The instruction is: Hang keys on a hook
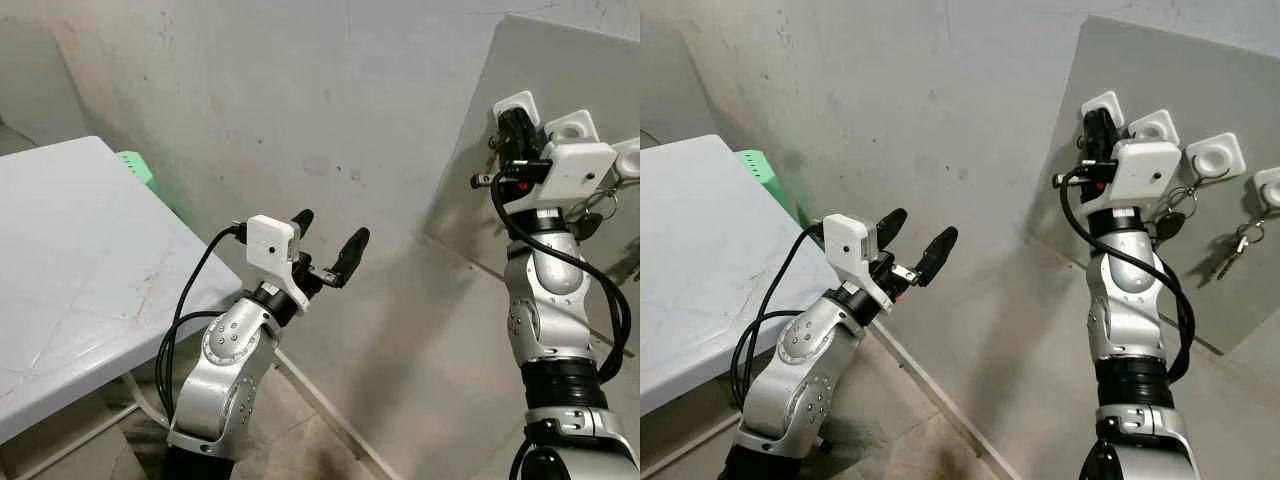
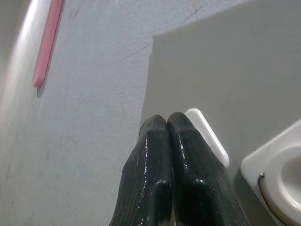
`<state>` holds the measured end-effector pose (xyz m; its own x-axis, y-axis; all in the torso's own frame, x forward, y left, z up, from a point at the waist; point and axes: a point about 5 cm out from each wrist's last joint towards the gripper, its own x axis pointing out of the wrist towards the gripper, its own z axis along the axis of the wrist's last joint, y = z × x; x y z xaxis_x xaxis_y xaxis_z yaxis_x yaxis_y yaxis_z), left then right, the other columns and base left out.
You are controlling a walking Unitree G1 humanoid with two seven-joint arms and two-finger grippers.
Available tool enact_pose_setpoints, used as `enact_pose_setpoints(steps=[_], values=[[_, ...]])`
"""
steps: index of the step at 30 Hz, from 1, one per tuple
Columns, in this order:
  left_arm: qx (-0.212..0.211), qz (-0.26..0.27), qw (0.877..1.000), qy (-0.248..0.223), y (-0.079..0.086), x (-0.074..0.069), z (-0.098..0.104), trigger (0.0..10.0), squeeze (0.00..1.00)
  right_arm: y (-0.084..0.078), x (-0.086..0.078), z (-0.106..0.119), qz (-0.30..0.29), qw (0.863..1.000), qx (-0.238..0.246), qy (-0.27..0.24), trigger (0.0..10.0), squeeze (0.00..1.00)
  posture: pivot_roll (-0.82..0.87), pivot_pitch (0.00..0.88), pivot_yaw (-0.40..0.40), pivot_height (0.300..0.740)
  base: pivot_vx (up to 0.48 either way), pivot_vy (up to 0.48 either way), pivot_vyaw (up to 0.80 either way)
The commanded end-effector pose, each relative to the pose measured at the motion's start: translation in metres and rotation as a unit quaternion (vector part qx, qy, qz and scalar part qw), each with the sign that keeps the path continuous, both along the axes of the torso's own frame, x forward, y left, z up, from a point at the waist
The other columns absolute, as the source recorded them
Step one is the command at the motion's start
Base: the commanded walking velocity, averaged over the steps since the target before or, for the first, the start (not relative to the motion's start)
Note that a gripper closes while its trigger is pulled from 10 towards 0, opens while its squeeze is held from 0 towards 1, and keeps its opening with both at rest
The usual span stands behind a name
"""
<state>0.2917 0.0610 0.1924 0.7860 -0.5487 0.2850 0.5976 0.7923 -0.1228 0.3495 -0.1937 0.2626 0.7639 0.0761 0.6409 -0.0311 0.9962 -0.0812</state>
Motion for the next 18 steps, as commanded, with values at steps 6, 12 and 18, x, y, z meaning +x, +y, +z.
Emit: enact_pose_setpoints(steps=[6,12,18], values=[[-0.01,0.003,1.0,0.002,0.0,-0.002,0.004,10.0,0.0,-0.003,0.004,0.004,0.001,1.0,0.005,-0.003,10.0,0.0,0.02,0.033,-0.085,0.74,0.0,0.0,0.0],[-0.012,0.006,1.0,0.003,0.001,-0.001,0.005,10.0,0.0,-0.001,0.005,0.0,0.006,1.0,0.001,0.008,10.0,0.0,0.02,0.034,-0.085,0.74,0.0,0.0,0.0],[-0.015,0.009,1.0,0.003,0.002,0.0,0.006,10.0,0.0,0.0,0.007,-0.008,0.013,0.999,-0.017,0.033,10.0,0.0,0.02,0.034,-0.085,0.74,0.0,0.0,0.0]])
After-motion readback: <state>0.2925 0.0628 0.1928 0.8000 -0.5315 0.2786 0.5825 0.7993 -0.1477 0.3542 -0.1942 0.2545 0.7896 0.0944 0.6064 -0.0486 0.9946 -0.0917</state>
